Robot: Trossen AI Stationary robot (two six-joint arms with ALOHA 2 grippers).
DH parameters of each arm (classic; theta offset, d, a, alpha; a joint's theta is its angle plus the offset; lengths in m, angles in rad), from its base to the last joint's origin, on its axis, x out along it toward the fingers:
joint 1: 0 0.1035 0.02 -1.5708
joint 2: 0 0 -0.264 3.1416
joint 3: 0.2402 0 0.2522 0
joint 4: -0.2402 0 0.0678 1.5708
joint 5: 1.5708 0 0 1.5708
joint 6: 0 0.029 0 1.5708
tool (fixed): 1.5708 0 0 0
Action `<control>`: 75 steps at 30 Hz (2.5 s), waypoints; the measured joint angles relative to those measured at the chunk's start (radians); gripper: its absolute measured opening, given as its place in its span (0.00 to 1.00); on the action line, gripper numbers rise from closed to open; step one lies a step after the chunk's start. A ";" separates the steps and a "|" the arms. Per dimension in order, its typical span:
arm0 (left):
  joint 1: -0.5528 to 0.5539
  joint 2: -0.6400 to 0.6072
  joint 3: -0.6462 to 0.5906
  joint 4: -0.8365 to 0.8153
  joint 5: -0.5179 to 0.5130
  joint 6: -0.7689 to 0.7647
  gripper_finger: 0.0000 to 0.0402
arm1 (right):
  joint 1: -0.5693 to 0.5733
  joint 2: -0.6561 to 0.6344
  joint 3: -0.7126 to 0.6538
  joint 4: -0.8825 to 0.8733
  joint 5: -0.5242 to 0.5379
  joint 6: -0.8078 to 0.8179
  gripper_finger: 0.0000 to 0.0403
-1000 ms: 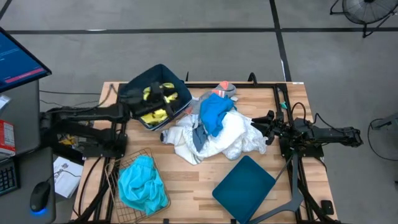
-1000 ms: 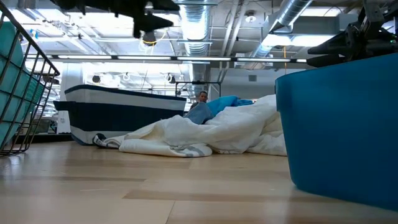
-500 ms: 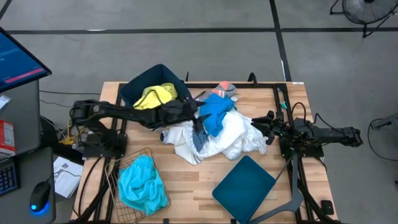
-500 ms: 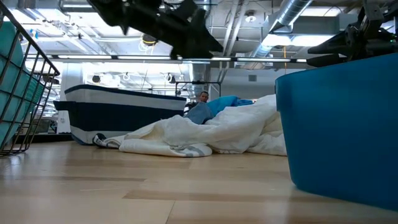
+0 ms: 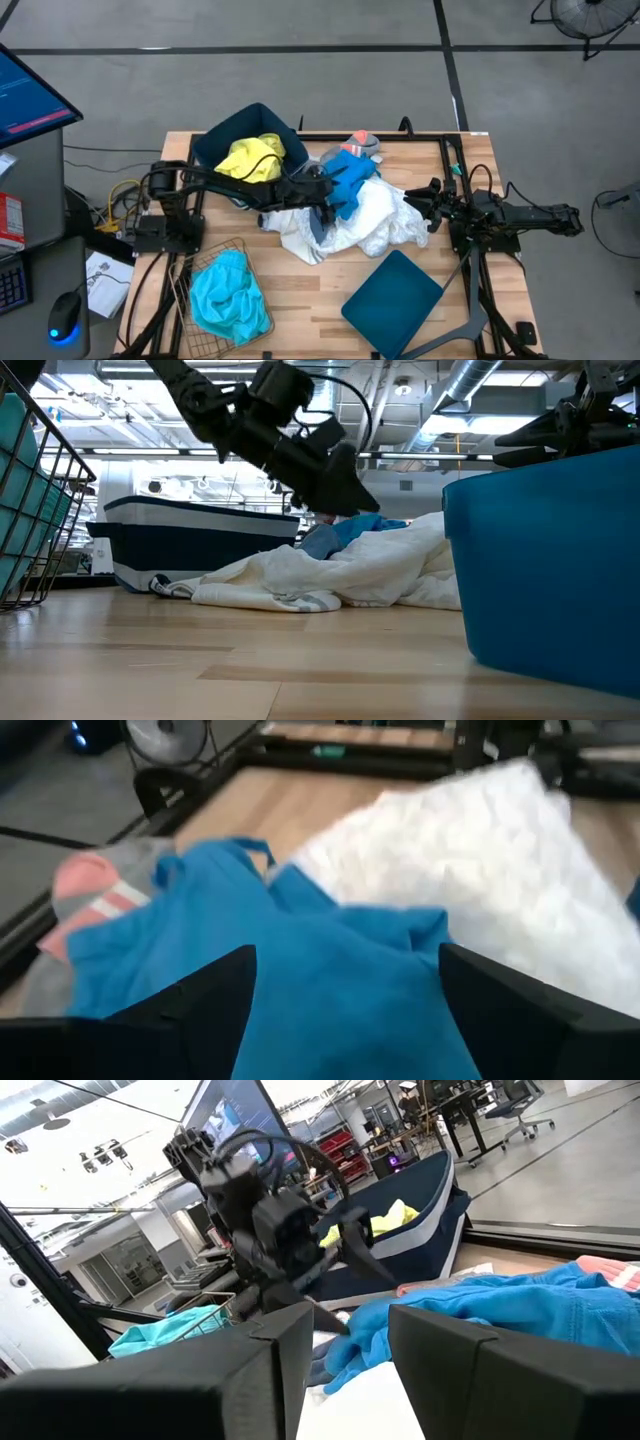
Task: Pick & Place Cloths
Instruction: Put the blue short into the wire basket
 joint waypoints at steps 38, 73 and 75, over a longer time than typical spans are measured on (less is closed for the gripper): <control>-0.137 -0.709 0.000 -0.045 -0.077 -0.053 0.00 | 0.000 0.000 0.000 0.000 0.000 -0.001 0.32; -1.059 -0.915 0.000 -1.118 -0.056 -1.359 0.00 | 0.000 0.000 0.000 -0.002 0.000 -0.001 0.32; -1.100 -0.927 0.000 -1.139 -0.050 -1.429 0.00 | 0.000 0.000 0.000 -0.002 0.000 -0.001 0.32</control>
